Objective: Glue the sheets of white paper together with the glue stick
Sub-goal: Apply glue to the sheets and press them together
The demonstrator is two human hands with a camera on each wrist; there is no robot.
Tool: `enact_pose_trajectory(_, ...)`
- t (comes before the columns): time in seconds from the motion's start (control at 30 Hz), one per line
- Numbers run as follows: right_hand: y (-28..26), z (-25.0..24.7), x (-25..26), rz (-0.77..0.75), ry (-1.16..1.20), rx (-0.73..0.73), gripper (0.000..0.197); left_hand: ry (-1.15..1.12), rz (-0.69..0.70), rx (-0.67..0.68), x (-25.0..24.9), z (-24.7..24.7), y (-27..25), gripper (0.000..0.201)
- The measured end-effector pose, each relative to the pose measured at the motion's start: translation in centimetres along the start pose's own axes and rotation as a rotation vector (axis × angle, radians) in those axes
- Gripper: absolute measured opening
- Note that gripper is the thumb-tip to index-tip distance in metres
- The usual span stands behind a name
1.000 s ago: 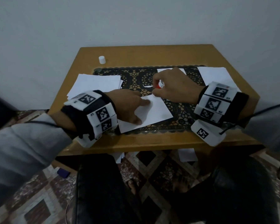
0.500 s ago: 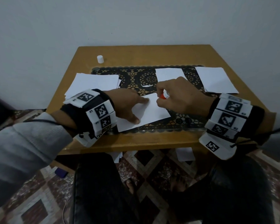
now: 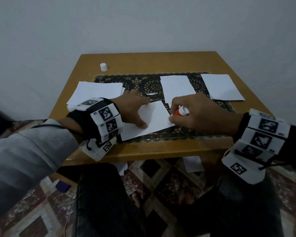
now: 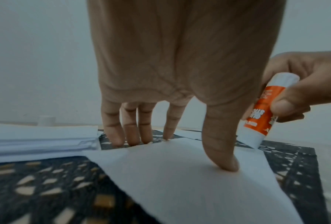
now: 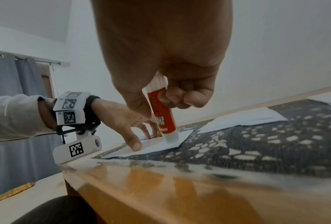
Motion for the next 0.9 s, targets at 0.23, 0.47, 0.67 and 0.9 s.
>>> enact_pose_trajectory(0.23,-0.2,-2.0,0.1,0.01,0.056,-0.104,0.017,-0.191,-0.065,0.021,0.4,-0.7,0.7,0.076)
enact_pose_trajectory(0.47,-0.3,-3.1,0.1,0.002,0.063,-0.153,0.015,-0.258,-0.064,-0.064,0.4,-1.8,1.0,0.041)
enact_pose_trajectory(0.67,0.9,-2.7,-0.1,0.052,0.1,-0.159,0.022,-0.553,-0.215,-0.36,2.5,-2.0,-0.1,0.103)
enact_pose_trajectory(0.9,4.3,-0.6,0.5,0.07,0.108,-0.114,0.021,-0.486,-0.235,-0.459,2.2,-0.2,-1.9,0.071)
Point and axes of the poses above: each hand's wrist, its own y-axis towards the middle knuckle, its own z-axis out of the palm, x = y × z, the point moved 3 cm from there along y, towards the middle knuckle, and after that the axes turned 12 degrees about z, right-handed, at the moved point
